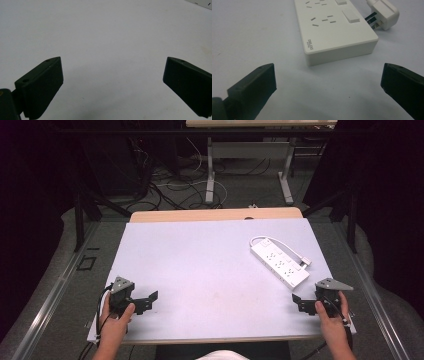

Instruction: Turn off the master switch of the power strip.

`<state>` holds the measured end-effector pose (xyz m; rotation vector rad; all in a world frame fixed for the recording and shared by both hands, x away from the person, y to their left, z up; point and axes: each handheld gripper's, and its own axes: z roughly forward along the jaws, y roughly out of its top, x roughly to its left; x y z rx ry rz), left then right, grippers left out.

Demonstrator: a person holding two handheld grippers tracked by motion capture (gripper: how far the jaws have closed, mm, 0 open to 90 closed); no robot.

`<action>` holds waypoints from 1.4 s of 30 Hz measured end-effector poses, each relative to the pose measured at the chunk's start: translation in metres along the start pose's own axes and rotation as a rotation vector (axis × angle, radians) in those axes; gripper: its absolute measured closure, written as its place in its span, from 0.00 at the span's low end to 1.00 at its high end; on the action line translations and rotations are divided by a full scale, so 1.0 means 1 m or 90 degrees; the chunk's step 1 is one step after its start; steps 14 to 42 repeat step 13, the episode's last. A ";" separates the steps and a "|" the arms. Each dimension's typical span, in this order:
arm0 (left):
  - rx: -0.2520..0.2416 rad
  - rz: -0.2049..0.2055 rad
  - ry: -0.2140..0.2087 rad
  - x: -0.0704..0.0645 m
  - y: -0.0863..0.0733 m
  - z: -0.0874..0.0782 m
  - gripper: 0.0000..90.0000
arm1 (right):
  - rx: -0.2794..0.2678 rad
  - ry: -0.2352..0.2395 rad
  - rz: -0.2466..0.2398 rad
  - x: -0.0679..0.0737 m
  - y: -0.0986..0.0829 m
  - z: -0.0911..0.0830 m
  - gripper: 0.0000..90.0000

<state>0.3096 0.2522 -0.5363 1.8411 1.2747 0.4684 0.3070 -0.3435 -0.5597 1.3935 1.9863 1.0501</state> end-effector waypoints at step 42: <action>0.001 0.003 0.000 0.001 0.000 0.001 0.03 | 0.003 -0.008 0.023 -0.009 -0.002 -0.003 0.00</action>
